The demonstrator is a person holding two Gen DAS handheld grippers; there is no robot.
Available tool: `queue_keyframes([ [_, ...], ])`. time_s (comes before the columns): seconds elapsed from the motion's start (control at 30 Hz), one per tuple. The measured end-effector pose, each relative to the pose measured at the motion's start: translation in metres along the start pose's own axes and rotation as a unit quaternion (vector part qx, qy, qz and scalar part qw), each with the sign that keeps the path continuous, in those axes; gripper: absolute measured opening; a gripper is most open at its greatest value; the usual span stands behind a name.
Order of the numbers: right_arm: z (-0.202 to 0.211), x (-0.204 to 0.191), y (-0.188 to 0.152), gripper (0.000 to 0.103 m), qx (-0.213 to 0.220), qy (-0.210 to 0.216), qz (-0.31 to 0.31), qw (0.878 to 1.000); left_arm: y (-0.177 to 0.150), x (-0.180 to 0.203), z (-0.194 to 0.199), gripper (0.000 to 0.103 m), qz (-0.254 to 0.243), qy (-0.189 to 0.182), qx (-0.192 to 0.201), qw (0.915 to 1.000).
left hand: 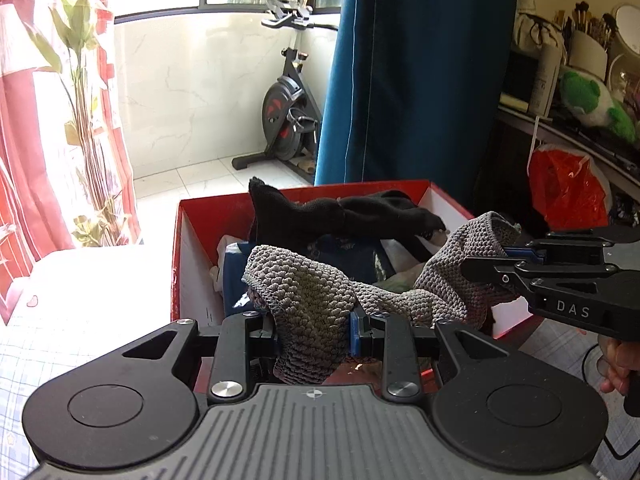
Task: Organize soft objects
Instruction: 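Lift the grey knit fabric with both grippers over the red box, then lower the grey knit fabric into the box and open both grippers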
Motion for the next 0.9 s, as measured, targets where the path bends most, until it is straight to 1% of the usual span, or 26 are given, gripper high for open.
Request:
queue_keyframes([
  [0.13,-0.022,0.004,-0.01,0.01,-0.037,0.011,-0.008,0.999,-0.007,0.002,-0.019,0.032,-0.035,0.007,-0.033,0.9988],
  [0.2,-0.031,0.005,-0.014,0.01,-0.055,0.014,-0.015,0.998,-0.007,0.003,-0.028,0.033,-0.045,0.01,-0.048,0.9978],
  [0.37,-0.046,0.006,-0.018,0.01,-0.084,0.023,-0.033,0.996,-0.009,-0.001,-0.036,0.034,-0.054,0.007,-0.073,0.9958],
  [0.53,-0.055,0.007,-0.015,0.01,-0.113,0.024,-0.052,0.992,-0.003,0.0,-0.05,0.036,-0.058,0.0,-0.101,0.9933],
  [0.67,-0.062,0.008,-0.016,0.01,-0.133,0.022,-0.065,0.989,0.0,-0.001,-0.052,0.038,-0.045,-0.005,-0.103,0.9936],
  [0.77,-0.065,0.011,-0.017,0.011,-0.142,0.022,-0.081,0.986,0.003,-0.002,-0.048,0.05,-0.04,-0.001,-0.089,0.9952],
  [0.83,-0.065,0.013,-0.02,0.011,-0.143,0.02,-0.091,0.985,0.005,-0.002,-0.042,0.066,-0.032,-0.002,-0.077,0.9965],
  [0.87,-0.064,0.013,-0.02,0.012,-0.142,0.019,-0.093,0.985,0.006,-0.003,-0.039,0.071,-0.028,-0.001,-0.072,0.997],
  [0.9,-0.063,0.013,-0.02,0.015,-0.141,0.014,-0.092,0.986,0.008,-0.002,-0.036,0.081,-0.026,0.0,-0.066,0.9975],
])
Point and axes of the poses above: each gripper's, at about its wrist camera, not at the fingertips, and z roughly against the way its jaws point, x to its right, y to its top, the point moved 5 cm from there along -z, roughly the way its jaws point, and after that the axes turned 5 degrees about y, right-handed, at the moved point
